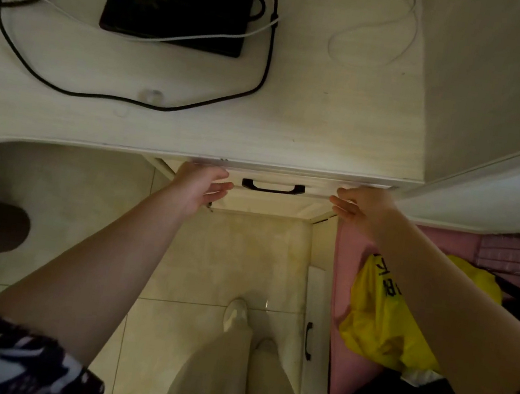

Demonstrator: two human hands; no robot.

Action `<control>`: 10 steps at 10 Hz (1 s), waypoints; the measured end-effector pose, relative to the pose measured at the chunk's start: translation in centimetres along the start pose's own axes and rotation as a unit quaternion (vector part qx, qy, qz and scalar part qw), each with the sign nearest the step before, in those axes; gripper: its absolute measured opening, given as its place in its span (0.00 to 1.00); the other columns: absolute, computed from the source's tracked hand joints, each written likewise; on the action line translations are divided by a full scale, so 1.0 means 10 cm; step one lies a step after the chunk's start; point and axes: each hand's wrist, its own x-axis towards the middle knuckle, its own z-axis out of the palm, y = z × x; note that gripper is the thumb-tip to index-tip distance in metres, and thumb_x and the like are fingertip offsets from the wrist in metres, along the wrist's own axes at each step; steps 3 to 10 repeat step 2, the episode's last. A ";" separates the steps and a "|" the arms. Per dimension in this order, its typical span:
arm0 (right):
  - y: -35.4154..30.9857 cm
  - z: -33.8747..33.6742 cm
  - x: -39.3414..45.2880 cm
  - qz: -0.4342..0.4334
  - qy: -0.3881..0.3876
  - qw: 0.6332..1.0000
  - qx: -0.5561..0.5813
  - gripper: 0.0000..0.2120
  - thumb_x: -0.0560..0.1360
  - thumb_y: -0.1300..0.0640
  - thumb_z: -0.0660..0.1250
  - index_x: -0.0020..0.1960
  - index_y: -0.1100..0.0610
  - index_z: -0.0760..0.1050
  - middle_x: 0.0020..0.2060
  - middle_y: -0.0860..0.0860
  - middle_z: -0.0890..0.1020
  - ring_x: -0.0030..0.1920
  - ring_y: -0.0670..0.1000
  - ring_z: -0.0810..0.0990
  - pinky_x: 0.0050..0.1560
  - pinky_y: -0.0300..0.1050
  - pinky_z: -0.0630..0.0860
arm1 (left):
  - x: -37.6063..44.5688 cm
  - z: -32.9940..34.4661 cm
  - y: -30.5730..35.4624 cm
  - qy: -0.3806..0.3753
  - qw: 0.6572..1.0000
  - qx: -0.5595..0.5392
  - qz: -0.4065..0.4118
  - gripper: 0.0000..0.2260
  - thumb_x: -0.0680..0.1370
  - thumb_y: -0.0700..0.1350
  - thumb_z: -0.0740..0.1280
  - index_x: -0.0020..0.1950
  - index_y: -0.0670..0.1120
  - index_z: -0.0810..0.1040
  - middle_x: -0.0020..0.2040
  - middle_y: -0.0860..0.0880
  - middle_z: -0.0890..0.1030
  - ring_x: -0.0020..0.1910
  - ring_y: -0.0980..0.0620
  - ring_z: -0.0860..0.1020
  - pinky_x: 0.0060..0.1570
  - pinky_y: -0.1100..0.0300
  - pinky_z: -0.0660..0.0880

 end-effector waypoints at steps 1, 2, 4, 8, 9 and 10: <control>0.01 -0.04 0.03 -0.009 0.004 1.000 -0.004 0.08 0.77 0.70 0.63 0.41 0.61 0.71 0.49 0.57 0.79 0.53 0.56 0.80 0.49 0.47 0.79 | -0.04 0.00 -0.05 0.006 1.000 0.016 0.001 0.10 0.75 0.35 0.66 0.57 0.38 0.75 0.58 0.41 0.80 0.42 0.47 0.83 0.42 0.58 0.81; 0.03 -0.06 -0.03 -0.035 0.033 0.990 -0.131 0.08 0.75 0.66 0.67 0.54 0.63 0.75 0.61 0.58 0.77 0.56 0.56 0.79 0.46 0.46 0.78 | -0.10 -0.03 -0.12 0.014 0.999 0.044 0.009 0.26 0.75 0.36 0.68 0.72 0.42 0.65 0.61 0.42 0.79 0.46 0.45 0.83 0.47 0.55 0.81; 0.03 -0.06 -0.03 -0.035 0.033 0.990 -0.131 0.08 0.75 0.66 0.67 0.54 0.63 0.75 0.61 0.58 0.77 0.56 0.56 0.79 0.46 0.46 0.78 | -0.10 -0.03 -0.12 0.014 0.999 0.044 0.009 0.26 0.75 0.36 0.68 0.72 0.42 0.65 0.61 0.42 0.79 0.46 0.45 0.83 0.47 0.55 0.81; 0.03 -0.06 -0.03 -0.035 0.033 0.990 -0.131 0.08 0.75 0.66 0.67 0.54 0.63 0.75 0.61 0.58 0.77 0.56 0.56 0.79 0.46 0.46 0.78 | -0.10 -0.03 -0.12 0.014 0.999 0.044 0.009 0.26 0.75 0.36 0.68 0.72 0.42 0.65 0.61 0.42 0.79 0.46 0.45 0.83 0.47 0.55 0.81; 0.03 -0.06 -0.03 -0.035 0.033 0.990 -0.131 0.08 0.75 0.66 0.67 0.54 0.63 0.75 0.61 0.58 0.77 0.56 0.56 0.79 0.46 0.46 0.78 | -0.10 -0.03 -0.12 0.014 0.999 0.044 0.009 0.26 0.75 0.36 0.68 0.72 0.42 0.65 0.61 0.42 0.79 0.46 0.45 0.83 0.47 0.55 0.81; 0.03 -0.06 -0.03 -0.035 0.033 0.990 -0.131 0.08 0.75 0.66 0.67 0.54 0.63 0.75 0.61 0.58 0.77 0.56 0.56 0.79 0.46 0.46 0.78 | -0.10 -0.03 -0.12 0.014 0.999 0.044 0.009 0.26 0.75 0.36 0.68 0.72 0.42 0.65 0.61 0.42 0.79 0.46 0.45 0.83 0.47 0.55 0.81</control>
